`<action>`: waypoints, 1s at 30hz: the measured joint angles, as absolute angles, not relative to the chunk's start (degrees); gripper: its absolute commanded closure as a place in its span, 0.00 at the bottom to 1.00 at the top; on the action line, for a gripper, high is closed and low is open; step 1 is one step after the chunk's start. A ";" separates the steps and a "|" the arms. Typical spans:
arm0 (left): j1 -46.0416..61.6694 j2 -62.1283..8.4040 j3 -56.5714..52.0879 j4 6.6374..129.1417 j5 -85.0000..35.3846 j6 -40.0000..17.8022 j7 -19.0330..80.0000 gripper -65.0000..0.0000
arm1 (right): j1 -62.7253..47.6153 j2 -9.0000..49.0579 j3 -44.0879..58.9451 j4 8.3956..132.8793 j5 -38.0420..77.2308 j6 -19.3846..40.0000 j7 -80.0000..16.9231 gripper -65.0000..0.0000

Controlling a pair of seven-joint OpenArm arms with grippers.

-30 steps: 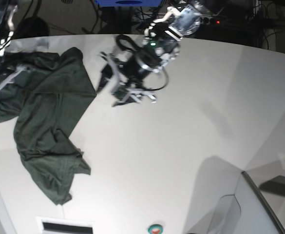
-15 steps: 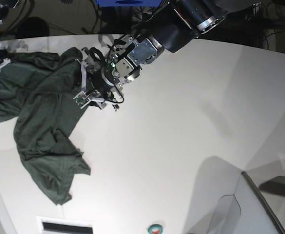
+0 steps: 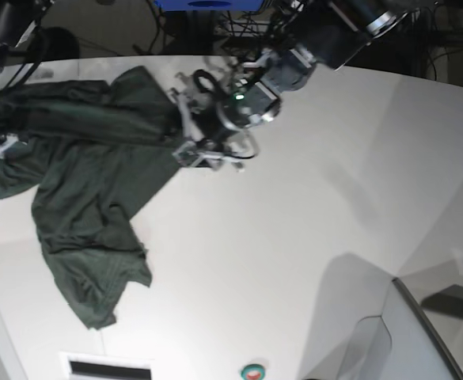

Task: Layout the t-shirt on the table in an organized manner, then fold the t-shirt properly
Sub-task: 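Grasp the shirt with the left gripper and spread it from the right gripper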

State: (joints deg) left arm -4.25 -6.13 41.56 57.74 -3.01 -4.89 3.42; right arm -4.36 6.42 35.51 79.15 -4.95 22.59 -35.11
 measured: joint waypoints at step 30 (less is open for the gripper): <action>-14.87 2.42 34.72 54.22 0.62 -3.07 23.44 0.51 | -12.45 2.37 16.93 85.78 -5.06 22.55 -35.77 0.72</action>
